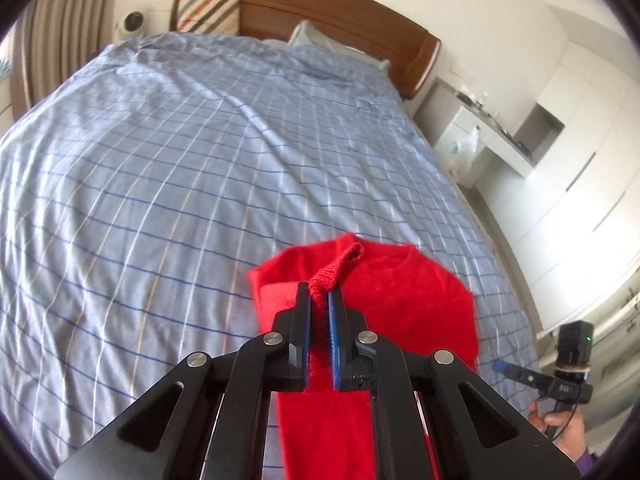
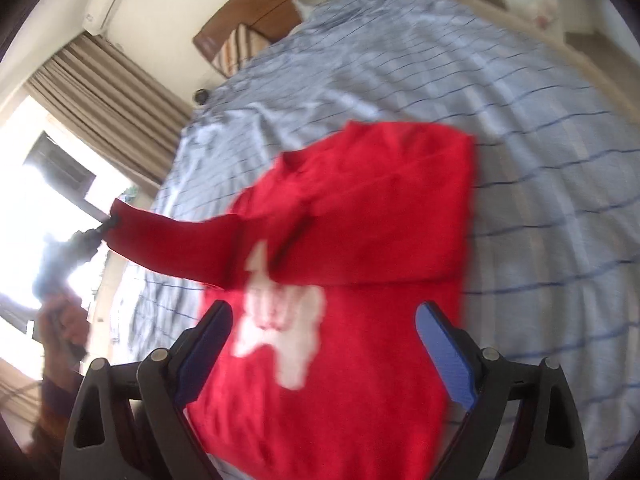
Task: Fold small clothes
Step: 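Grasp the folded red sleeve cuff with the left gripper and lift it, then lay the sleeve flat across the sweater body and open the left gripper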
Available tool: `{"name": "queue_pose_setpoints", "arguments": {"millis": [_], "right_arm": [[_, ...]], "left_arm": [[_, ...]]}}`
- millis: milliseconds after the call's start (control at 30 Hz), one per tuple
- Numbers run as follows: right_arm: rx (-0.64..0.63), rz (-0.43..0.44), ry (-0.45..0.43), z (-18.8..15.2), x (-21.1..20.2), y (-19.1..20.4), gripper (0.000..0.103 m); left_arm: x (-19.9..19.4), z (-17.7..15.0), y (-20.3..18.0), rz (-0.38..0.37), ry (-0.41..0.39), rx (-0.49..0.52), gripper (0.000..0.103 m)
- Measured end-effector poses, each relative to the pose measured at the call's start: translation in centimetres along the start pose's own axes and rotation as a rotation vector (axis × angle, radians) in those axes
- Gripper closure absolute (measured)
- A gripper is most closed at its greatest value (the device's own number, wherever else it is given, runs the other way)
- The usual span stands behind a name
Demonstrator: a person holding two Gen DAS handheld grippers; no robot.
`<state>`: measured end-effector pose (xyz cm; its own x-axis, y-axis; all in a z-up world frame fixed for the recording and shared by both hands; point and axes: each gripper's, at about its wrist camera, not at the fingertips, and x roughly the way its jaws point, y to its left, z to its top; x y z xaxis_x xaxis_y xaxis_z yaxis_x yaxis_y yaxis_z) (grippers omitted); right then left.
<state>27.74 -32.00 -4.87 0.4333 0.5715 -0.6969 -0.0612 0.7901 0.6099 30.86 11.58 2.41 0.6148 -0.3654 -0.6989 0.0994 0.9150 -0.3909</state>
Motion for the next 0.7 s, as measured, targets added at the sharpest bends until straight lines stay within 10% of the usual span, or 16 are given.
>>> {"name": "queue_pose_setpoints", "arguments": {"millis": [67, 267, 467, 700], "right_arm": [[0.069, 0.069, 0.06, 2.5, 5.5, 1.2, 0.016], [0.209, -0.103, 0.071, 4.9, 16.5, 0.9, 0.019], [-0.089, 0.381, 0.172, 3.0, 16.7, 8.6, 0.019], [0.049, 0.281, 0.087, 3.2, 12.4, 3.1, 0.019]], "left_arm": [[-0.4, -0.2, 1.8, -0.01, -0.014, -0.041, 0.097], [-1.3, -1.0, 4.0, -0.044, -0.029, -0.077, 0.097], [-2.7, -0.5, 5.4, -0.034, -0.057, -0.079, 0.097], [-4.2, 0.3, 4.5, -0.028, -0.068, -0.082, 0.097]]}}
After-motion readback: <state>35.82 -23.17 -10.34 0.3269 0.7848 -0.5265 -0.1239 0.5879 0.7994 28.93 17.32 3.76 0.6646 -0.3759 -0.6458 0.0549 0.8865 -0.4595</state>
